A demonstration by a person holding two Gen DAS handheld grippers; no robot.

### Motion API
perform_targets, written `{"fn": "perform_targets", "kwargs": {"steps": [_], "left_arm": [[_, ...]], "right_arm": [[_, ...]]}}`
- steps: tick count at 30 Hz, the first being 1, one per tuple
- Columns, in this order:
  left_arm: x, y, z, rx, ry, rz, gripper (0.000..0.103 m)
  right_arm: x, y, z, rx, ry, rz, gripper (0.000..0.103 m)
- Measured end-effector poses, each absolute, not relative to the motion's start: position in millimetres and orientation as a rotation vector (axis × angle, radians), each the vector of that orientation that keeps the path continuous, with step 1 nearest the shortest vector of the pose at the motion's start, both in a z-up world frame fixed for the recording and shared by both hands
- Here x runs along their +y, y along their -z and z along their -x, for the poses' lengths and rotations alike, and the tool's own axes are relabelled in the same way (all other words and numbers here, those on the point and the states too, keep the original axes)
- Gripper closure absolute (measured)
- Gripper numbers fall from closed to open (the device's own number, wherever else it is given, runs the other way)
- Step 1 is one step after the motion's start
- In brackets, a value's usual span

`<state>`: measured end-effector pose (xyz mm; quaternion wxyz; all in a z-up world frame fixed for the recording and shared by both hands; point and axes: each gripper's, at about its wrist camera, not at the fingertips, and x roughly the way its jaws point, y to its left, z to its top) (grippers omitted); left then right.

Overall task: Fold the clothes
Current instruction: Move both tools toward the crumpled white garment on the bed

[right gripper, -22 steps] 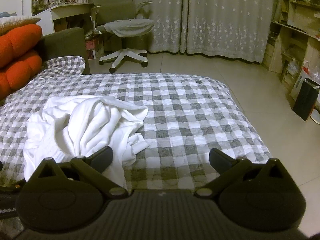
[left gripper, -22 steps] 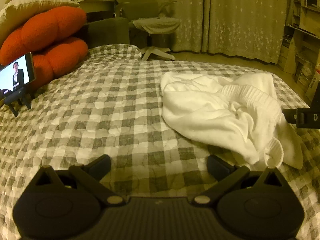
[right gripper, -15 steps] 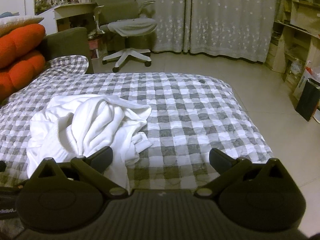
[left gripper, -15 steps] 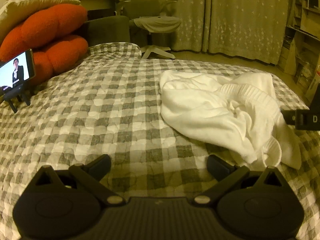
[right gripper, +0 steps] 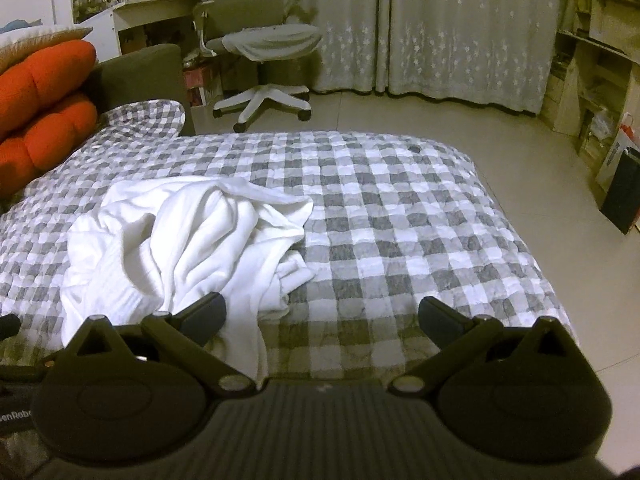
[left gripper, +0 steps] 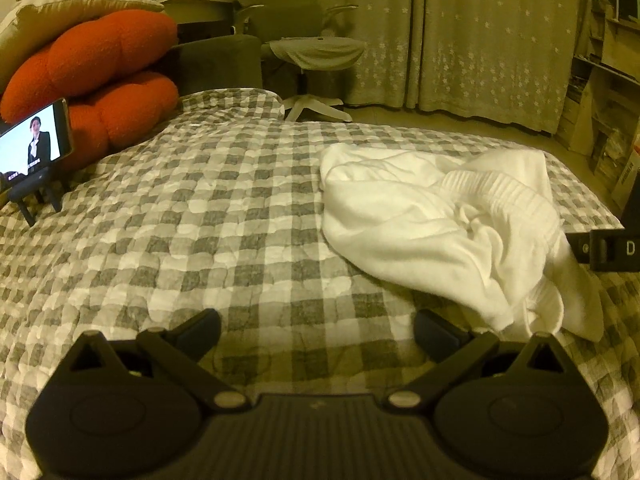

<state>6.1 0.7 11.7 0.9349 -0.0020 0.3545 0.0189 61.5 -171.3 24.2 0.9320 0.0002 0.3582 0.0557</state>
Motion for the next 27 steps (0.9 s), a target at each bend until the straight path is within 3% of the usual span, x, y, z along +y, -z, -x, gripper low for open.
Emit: {"fn": "perform_targets", "kwargs": {"steps": [14,16,17,20,27], "left_arm": [[-3,-25,1,0.683,-0.072,-0.068,0.000],[-1,-34,7,0.654,-0.059,-0.051,0.000],[-1,-38,9,0.636,-0.049,-0.048,0.000],[-7,-45,11,0.588,-0.012,-0.055,0.000],[-40,-38,-6,0.564,0.098,-0.121,0.000]], "right_arm": [[-176,-28,-58,0.710,-0.106,-0.011,0.000],[-183,-32,-57,0.690,-0.114,-0.042,0.009],[-187,-33,-57,0.689,-0.125,-0.059,0.020],[-190,-33,-59,0.693,-0.146,-0.088,0.037],[-191,-36,-58,0.673,-0.163,-0.105,0.035]]}}
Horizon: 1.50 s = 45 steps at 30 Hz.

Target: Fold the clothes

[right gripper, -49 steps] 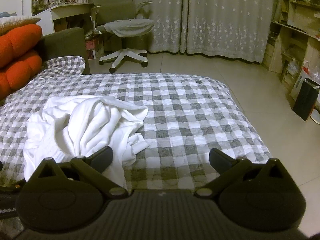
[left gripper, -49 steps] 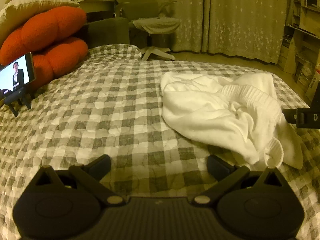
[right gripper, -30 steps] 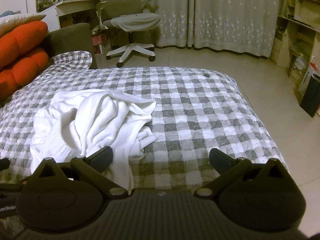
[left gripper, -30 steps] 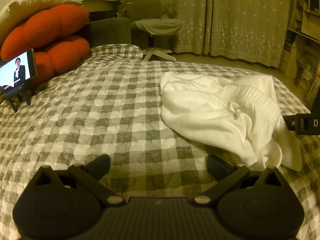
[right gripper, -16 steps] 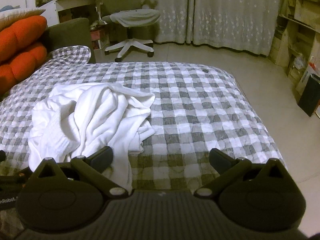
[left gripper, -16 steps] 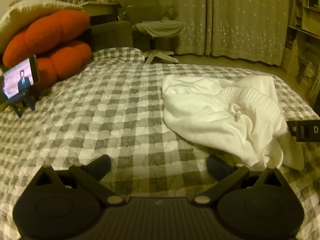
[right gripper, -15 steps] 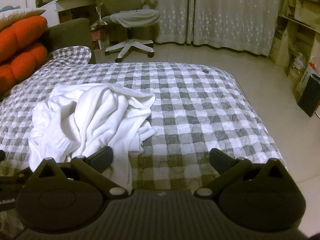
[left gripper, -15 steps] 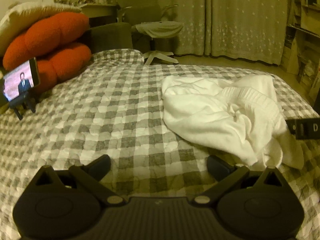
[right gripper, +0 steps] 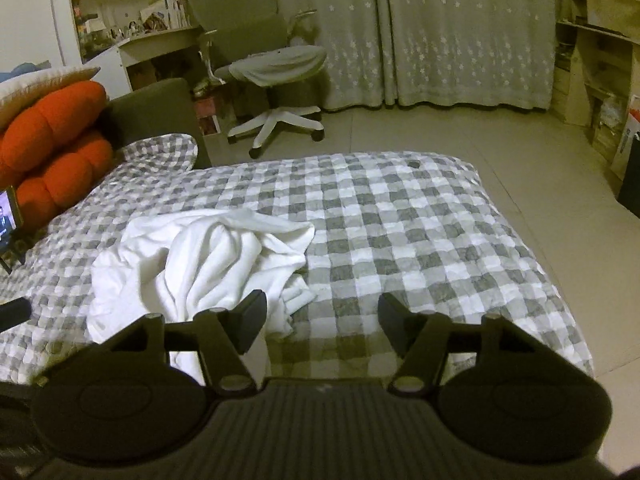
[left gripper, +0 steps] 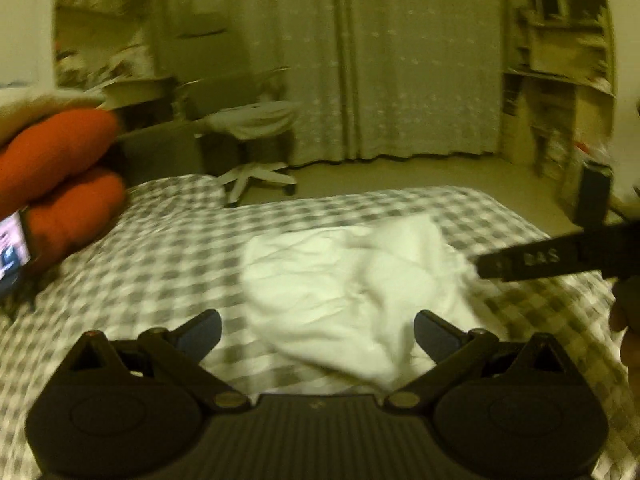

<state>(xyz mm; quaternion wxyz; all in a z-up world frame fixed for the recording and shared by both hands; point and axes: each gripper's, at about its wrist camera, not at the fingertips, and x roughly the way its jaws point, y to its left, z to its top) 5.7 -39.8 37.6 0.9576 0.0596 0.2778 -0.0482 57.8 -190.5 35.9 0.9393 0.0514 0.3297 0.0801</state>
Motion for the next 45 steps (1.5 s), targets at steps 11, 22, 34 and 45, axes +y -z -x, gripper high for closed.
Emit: {"fn": "perform_targets", "kwargs": {"steps": [11,22,34,45], "left_arm": [[-7,-33,-26,0.589,0.200,0.097,0.095],[121,-66,-5,0.442,-0.125,0.306,0.098],[243,-58,11,0.492,-0.455,0.648,0.086],[202,-47,18,0.615,-0.329,0.608,0.029]], "right_arm": [[-199,-27,-59,0.716,-0.166,-0.097,0.035],[-191,-38,-51,0.630,-0.270,-0.066,0.035],[-158,-33,-49,0.624,-0.353,0.057,0.024],[-165,-28,-53,0.663,-0.348,0.032,0.016]]}}
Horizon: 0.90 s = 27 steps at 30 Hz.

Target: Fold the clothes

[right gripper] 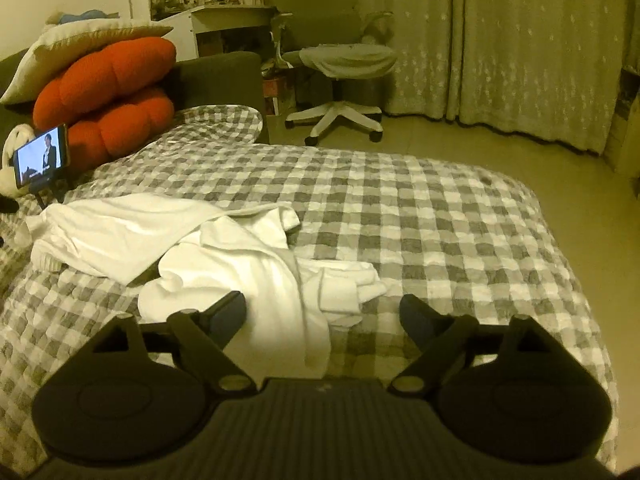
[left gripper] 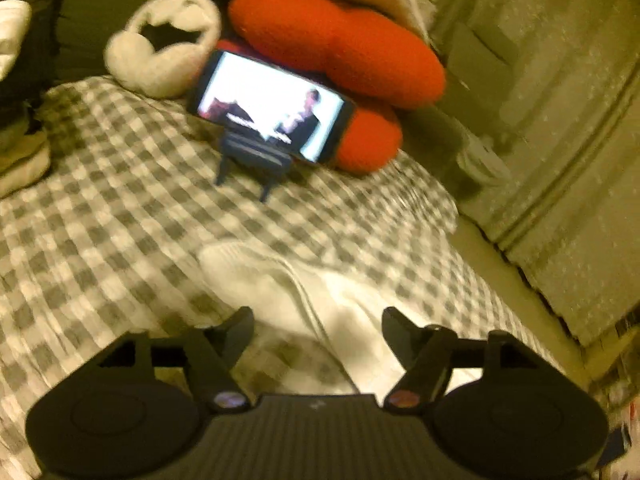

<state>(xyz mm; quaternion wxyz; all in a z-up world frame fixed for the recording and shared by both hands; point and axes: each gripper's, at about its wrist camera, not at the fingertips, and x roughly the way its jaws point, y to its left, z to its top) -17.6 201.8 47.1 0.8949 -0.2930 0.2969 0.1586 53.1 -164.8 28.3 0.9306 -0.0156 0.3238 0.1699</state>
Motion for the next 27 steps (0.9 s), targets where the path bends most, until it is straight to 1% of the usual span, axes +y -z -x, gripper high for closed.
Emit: {"fn": "perform_targets", "kwargs": {"steps": [4,5,6,7,8,9,10,11,12,18,22,24,27], "left_arm": [[174,-35,8,0.677,-0.237,0.585,0.029],[166,-32,7,0.687,-0.210,0.583,0.029],[158,-29,5,0.697,-0.186,0.566,0.029],[149,-25,2,0.708,-0.164,0.542,0.030],[141,-23,0,0.713,-0.160,0.502,0.046],[134,-22,-2,0.715,-0.166,0.453,0.062],[130,-22,-3,0.716,-0.164,0.417,0.091],[133,-27,0,0.686,-0.160,0.421,0.097],[138,-34,6,0.641,-0.156,0.443,0.097],[174,-75,41,0.366,-0.130,0.566,0.099],[199,-99,71,0.140,-0.143,0.644,0.099],[209,-102,77,0.083,-0.152,0.670,0.099],[210,-98,70,0.127,-0.178,0.665,0.099]], "right_arm": [[-158,-24,-51,0.690,-0.379,0.059,0.016],[-154,-22,-51,0.696,-0.393,0.073,0.021],[-151,-20,-50,0.702,-0.407,0.087,0.036],[-148,-19,-50,0.704,-0.421,0.090,0.044],[-146,-18,-51,0.706,-0.436,0.090,0.060],[-145,-19,-50,0.698,-0.446,0.087,0.079],[-145,-20,-49,0.686,-0.447,0.086,0.084],[-148,-24,-47,0.656,-0.431,0.083,0.084],[-152,-28,-45,0.621,-0.410,0.079,0.086],[-177,-58,-25,0.356,-0.194,0.143,0.088],[-184,-72,-5,0.150,-0.054,0.213,0.089],[-190,-74,-3,0.125,-0.017,0.202,0.089],[-196,-63,-14,0.221,-0.033,0.219,0.089]]}}
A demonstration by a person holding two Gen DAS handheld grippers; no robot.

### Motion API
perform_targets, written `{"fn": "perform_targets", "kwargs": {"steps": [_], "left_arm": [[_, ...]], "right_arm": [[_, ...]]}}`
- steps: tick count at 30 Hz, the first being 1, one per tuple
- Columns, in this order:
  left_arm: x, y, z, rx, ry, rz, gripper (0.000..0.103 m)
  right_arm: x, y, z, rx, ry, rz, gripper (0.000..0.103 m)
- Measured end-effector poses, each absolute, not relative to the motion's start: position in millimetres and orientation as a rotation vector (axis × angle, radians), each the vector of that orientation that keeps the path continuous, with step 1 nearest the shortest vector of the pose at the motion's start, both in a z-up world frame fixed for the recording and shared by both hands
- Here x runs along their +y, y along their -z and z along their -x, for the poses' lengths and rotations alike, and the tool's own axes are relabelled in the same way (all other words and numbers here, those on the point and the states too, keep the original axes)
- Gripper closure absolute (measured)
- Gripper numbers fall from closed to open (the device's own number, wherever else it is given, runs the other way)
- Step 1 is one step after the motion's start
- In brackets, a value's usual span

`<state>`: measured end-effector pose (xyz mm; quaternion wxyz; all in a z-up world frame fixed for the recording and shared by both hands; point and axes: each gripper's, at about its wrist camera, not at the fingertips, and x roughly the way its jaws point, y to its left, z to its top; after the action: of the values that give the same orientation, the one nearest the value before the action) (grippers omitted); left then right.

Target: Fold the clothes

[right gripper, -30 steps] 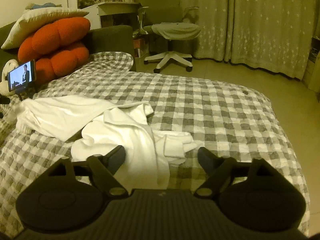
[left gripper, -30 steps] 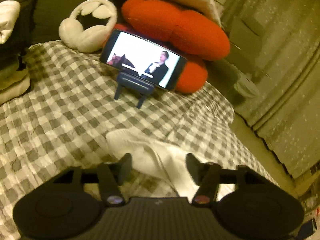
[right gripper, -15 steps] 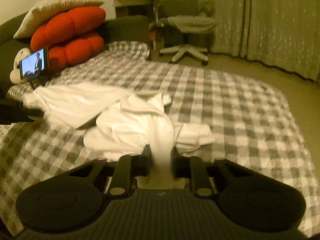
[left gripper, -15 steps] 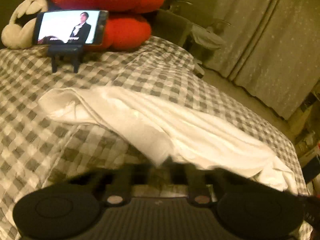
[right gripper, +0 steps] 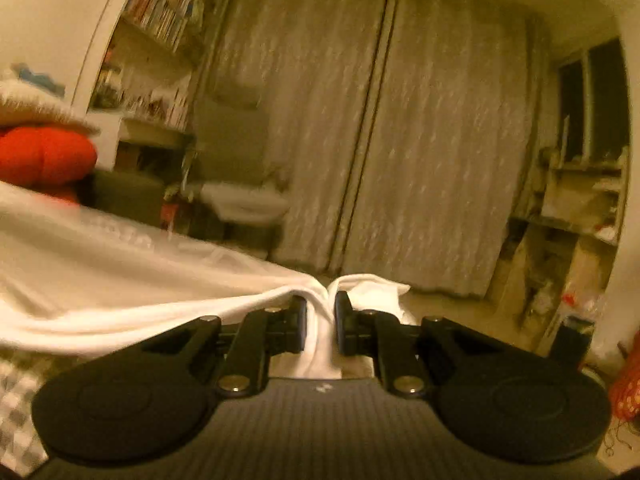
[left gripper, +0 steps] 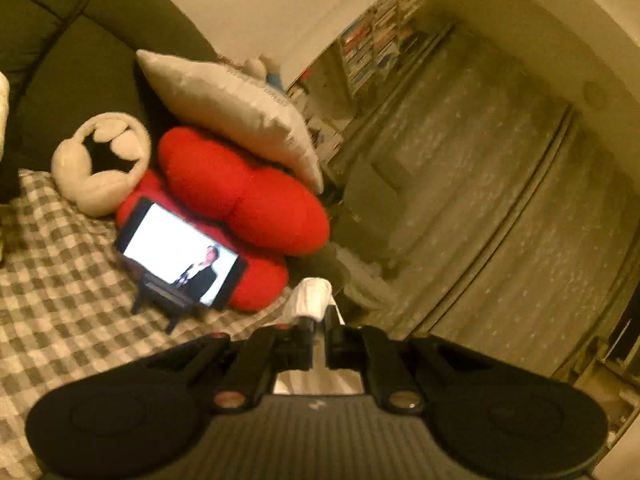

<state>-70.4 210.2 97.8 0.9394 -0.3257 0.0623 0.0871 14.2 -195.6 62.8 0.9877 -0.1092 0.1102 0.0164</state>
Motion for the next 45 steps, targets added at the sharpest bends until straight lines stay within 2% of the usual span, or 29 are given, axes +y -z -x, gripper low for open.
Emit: {"fn": "perform_targets", "kwargs": {"steps": [3,6,9,11,12,16,18,22,27,29,31,32,36,40,43,45], "left_arm": [[215,-86,60,0.182,-0.187,0.717,0.099],[217,-84,57,0.176,-0.202,0.703,0.099],[212,-88,55,0.166,-0.213,0.648,0.099],[213,-89,54,0.159,-0.215,0.637,0.099],[213,-89,54,0.155,-0.217,0.635,0.099],[219,-89,60,0.113,-0.227,0.666,0.098],[223,-89,63,0.087,-0.233,0.687,0.098],[223,-89,58,0.090,-0.250,0.675,0.098],[227,-96,49,0.043,-0.275,0.655,0.098],[226,-98,43,0.044,-0.285,0.626,0.098],[226,-98,35,0.050,-0.288,0.612,0.098],[226,-98,30,0.053,-0.289,0.606,0.098],[228,-97,5,0.077,-0.305,0.590,0.098],[224,-99,-23,0.088,-0.328,0.497,0.098],[221,-86,-51,0.165,-0.315,0.446,0.098],[227,-70,-72,0.281,-0.267,0.469,0.094]], "right_arm": [[-200,-48,-28,0.351,-0.014,0.280,0.088],[-220,-46,-33,0.400,0.024,0.241,0.085],[-245,-51,-34,0.431,-0.064,0.061,0.070],[-246,-55,-32,0.416,-0.102,-0.020,0.051],[-248,-59,-30,0.398,-0.114,-0.050,0.045],[-256,-79,-14,0.291,-0.119,-0.191,0.045],[-253,-78,-20,0.318,-0.122,-0.189,0.045],[-212,-63,-32,0.420,-0.180,0.075,0.045],[-151,-42,-34,0.418,-0.349,0.390,0.045],[-139,-32,-37,0.459,-0.388,0.463,0.047],[-137,-33,-44,0.471,-0.374,0.471,0.073],[-136,-34,-47,0.474,-0.364,0.473,0.092],[-132,-39,-60,0.486,-0.326,0.480,0.096],[-150,-66,-74,0.415,-0.231,0.331,0.097],[-155,-71,-98,0.423,-0.176,0.285,0.097],[-153,-59,-116,0.480,-0.146,0.266,0.096]]}}
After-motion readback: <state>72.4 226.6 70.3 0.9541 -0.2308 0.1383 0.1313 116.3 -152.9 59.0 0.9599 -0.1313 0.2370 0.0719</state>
